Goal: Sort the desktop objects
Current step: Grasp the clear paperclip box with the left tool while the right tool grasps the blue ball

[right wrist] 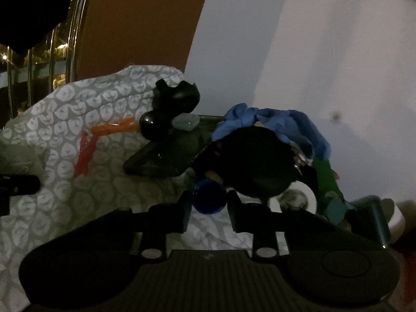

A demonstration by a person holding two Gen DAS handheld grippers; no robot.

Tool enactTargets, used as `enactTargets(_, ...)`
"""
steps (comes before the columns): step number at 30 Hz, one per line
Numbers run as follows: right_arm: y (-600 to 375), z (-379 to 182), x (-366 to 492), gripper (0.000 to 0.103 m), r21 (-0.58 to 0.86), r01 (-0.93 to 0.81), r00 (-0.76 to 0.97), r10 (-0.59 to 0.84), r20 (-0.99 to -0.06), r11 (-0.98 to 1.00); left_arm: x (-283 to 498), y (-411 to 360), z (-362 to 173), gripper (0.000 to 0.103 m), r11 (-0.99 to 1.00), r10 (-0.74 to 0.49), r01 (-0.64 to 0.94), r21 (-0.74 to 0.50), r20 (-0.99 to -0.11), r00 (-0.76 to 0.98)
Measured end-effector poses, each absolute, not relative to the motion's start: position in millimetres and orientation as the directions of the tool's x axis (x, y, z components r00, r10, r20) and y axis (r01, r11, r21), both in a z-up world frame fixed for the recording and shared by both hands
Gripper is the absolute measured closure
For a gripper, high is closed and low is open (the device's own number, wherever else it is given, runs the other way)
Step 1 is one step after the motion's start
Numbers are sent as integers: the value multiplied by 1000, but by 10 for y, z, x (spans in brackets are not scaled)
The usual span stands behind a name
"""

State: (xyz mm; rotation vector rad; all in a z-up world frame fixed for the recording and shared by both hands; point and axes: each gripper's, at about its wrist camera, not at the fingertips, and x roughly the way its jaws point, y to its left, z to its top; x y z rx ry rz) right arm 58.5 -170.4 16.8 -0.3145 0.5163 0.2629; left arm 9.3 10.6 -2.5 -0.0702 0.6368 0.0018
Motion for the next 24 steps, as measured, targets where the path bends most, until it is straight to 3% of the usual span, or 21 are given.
enactTargets(24, -2159, 540, -197, 76, -170, -227, 896, 137, -422, 959, -323, -304, 302, 51, 996, -93, 88, -35, -515, 852)
